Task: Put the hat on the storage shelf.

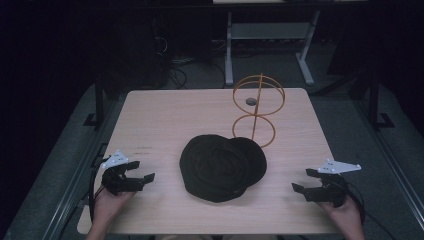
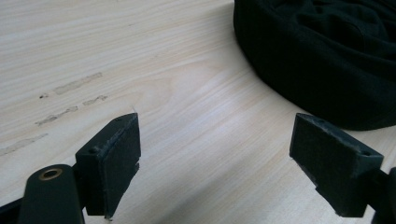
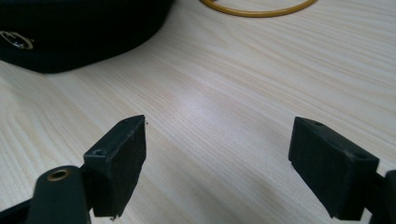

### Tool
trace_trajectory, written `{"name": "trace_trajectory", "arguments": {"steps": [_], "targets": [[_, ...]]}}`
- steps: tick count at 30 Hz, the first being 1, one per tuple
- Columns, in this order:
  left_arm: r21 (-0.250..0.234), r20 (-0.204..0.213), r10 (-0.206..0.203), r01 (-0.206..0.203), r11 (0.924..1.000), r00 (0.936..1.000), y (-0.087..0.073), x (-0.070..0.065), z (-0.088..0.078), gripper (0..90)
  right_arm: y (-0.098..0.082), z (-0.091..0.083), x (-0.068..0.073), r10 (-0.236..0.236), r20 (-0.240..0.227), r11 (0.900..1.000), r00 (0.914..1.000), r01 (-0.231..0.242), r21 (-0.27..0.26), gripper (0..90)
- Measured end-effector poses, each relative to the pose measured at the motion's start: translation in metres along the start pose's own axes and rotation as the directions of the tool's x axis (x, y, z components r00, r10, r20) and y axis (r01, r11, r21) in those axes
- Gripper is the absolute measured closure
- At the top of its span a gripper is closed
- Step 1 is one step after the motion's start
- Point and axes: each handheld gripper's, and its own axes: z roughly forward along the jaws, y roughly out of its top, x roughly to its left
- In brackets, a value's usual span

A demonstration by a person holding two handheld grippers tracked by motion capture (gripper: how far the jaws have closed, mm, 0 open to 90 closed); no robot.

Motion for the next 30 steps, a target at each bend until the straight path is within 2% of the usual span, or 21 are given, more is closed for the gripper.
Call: {"name": "trace_trajectory", "arguments": {"steps": [11, 14, 17, 20, 24, 30], "targets": [[-0.029, 0.012, -0.009, 0.010, 0.9995, 0.9999, -0.001, 0.001, -0.003, 16.2, 0.006, -0.005, 0.007, 0.006, -0.008, 0.999, 0.9999, -0.007, -0.040, 17.0], [-0.027, 0.009, -0.009, 0.009, 0.9996, 0.9999, -0.001, 0.001, -0.004, 16.1, 0.009, -0.003, 0.010, 0.035, -0.031, 0.999, 0.9989, -0.036, -0.026, 14.8], [-0.025, 0.007, -0.010, 0.010, 0.9996, 0.9999, -0.001, 0.002, -0.004, 16.1, 0.011, -0.003, 0.014, 0.026, -0.033, 0.999, 0.9991, -0.027, -0.028, 14.6], [-0.032, 0.003, -0.021, 0.021, 0.9993, 0.9998, -0.001, 0.002, -0.003, 16.1, 0.019, -0.003, 0.021, 0.042, -0.057, 0.998, 0.9975, -0.044, -0.043, 14.3], [-0.026, 0.004, -0.024, 0.024, 0.9994, 0.9997, -0.002, 0.002, -0.003, 16.1, 0.032, 0.001, 0.029, 0.004, -0.092, 0.999, 0.9957, -0.008, -0.040, 14.3], [-0.030, 0.006, -0.024, 0.025, 0.9993, 0.9997, -0.002, 0.002, -0.003, 16.1, 0.057, 0.002, 0.046, -0.066, -0.121, 0.996, 0.9905, 0.060, -0.059, 14.5]]}}
